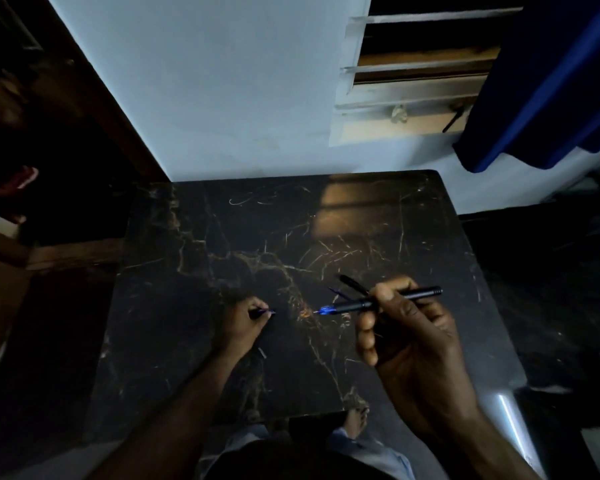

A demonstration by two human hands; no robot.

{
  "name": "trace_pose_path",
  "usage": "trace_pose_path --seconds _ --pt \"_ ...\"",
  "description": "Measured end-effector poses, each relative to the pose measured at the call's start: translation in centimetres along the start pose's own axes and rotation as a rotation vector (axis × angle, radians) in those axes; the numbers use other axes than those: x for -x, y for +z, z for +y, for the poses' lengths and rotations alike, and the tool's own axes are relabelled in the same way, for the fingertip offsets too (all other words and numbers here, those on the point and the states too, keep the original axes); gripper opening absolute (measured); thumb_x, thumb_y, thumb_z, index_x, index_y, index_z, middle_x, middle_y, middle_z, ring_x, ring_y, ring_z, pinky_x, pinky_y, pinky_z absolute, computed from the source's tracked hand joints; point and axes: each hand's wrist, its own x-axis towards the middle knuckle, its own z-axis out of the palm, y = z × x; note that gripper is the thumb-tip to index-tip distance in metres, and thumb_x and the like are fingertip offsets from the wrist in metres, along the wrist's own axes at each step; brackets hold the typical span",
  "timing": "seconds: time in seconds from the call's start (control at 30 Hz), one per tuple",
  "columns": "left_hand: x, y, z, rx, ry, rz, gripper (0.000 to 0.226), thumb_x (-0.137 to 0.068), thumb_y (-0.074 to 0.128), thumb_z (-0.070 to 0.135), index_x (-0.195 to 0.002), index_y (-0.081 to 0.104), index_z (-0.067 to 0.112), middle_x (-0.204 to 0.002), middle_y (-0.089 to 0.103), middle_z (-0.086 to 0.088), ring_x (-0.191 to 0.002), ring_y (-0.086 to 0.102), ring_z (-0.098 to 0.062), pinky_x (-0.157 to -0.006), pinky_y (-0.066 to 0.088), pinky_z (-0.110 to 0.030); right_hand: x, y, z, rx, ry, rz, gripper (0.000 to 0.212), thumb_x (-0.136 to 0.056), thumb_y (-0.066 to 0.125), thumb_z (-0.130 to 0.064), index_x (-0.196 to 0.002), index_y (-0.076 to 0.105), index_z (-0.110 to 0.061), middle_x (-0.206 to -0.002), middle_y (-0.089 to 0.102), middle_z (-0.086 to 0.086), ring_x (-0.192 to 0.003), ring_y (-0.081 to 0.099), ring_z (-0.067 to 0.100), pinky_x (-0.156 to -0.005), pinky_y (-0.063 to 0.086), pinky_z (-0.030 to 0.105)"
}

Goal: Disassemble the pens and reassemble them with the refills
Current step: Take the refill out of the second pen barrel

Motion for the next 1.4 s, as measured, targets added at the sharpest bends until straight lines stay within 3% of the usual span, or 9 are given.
trace_pose_path --seconds 0.2,0.27,0.33,0.4,0.53,0.77,0.9,1.03,1.4 --pt "-0.6 -0.8 -1.1 -0.252 0.23 0.024 0.018 -0.085 0.086 0.008 -0.103 0.08 0.007 -0.109 0.068 -0.008 -0.099 0.068 -0.022 -0.085 0.044 -0.019 -0.3 0.9 2.1 0.026 -0.018 0.05 0.016 -0.082 0.072 -0.015 -0.085 0.059 -0.006 -0.065 0.06 0.016 -0.05 0.058 0.021 -0.041 0.046 0.028" --pt "-0.2 -1.6 -0.3 -0.224 0.216 0.052 0.024 -0.091 0.082 0.014 -0.114 0.078 0.014 -0.117 0.069 -0.003 -0.108 0.067 -0.019 -0.092 0.052 -0.026 -0.5 1.3 2.5 0.045 -0.029 0.067 0.017 -0.081 0.073 -0.017 -0.085 0.06 -0.007 -0.066 0.061 0.015 -0.052 0.059 0.021 -0.042 0.046 0.028" --pt "0.4 -3.2 2.1 -0.043 0.184 0.085 0.018 -0.097 0.075 0.016 -0.114 0.076 0.022 -0.113 0.074 0.002 -0.104 0.07 -0.02 -0.086 0.059 -0.034 -0.8 1.5 2.7 0.065 -0.059 0.094 0.015 -0.084 0.074 -0.017 -0.084 0.062 -0.008 -0.068 0.062 0.014 -0.054 0.06 0.021 -0.044 0.048 0.028" --pt "1.6 -5.4 5.8 0.313 0.181 0.016 0.016 -0.101 0.068 0.02 -0.109 0.074 0.032 -0.097 0.075 0.008 -0.084 0.069 -0.018 -0.064 0.056 -0.031 -1.1 1.7 2.8 0.098 -0.106 0.124 0.012 -0.092 0.071 -0.014 -0.083 0.064 -0.009 -0.069 0.063 0.013 -0.057 0.062 0.021 -0.047 0.049 0.028" --pt "5.7 -11.2 13.1 0.726 0.511 -0.289 0.028 -0.106 0.061 0.036 -0.123 0.074 0.017 -0.1 0.074 -0.003 -0.08 0.068 -0.016 -0.057 0.056 -0.03 -1.9 2.7 3.0 0.123 -0.185 0.178 0.009 -0.09 0.066 -0.012 -0.082 0.066 -0.008 -0.069 0.061 0.013 -0.059 0.062 0.019 -0.048 0.051 0.027" --pt "7.7 -16.0 18.0 0.412 0.814 -0.063 0.012 -0.093 0.081 0.013 -0.102 0.078 0.006 -0.095 0.078 0.003 -0.084 0.075 -0.015 -0.069 0.059 -0.025 -2.7 5.6 2.6 0.115 -0.225 0.067 0.011 -0.09 0.066 -0.015 -0.086 0.063 -0.006 -0.071 0.06 0.013 -0.057 0.062 0.017 -0.047 0.051 0.026" --pt "7.7 -17.3 18.5 0.093 1.031 0.037 0.016 -0.095 0.079 0.018 -0.098 0.077 0.002 -0.091 0.07 -0.002 -0.082 0.068 -0.012 -0.069 0.055 -0.021 -2.5 6.2 2.5 0.118 -0.211 0.036 0.014 -0.094 0.065 -0.015 -0.081 0.069 -0.01 -0.068 0.063 0.01 -0.054 0.06 0.017 -0.046 0.049 0.026" --pt "8.5 -17.3 19.1 -0.101 1.115 0.113 0.024 -0.104 0.064 0.023 -0.093 0.069 0.002 -0.087 0.055 -0.001 -0.072 0.057 -0.019 -0.06 0.049 -0.039 -2.2 6.5 2.2 0.134 -0.227 -0.001 0.014 -0.092 0.068 -0.017 -0.08 0.072 -0.011 -0.068 0.065 0.01 -0.055 0.062 0.017 -0.046 0.05 0.026" --pt "10.4 -17.2 19.5 0.067 1.023 0.088 0.035 -0.111 0.046 0.02 -0.076 0.052 0.017 -0.067 0.047 -0.002 -0.06 0.049 -0.017 -0.056 0.041 -0.034 -1.5 6.5 1.7 0.208 -0.307 -0.155 0.016 -0.096 0.068 -0.013 -0.095 0.06 0.0 -0.075 0.066 0.015 -0.064 0.064 0.023 -0.052 0.053 0.03"
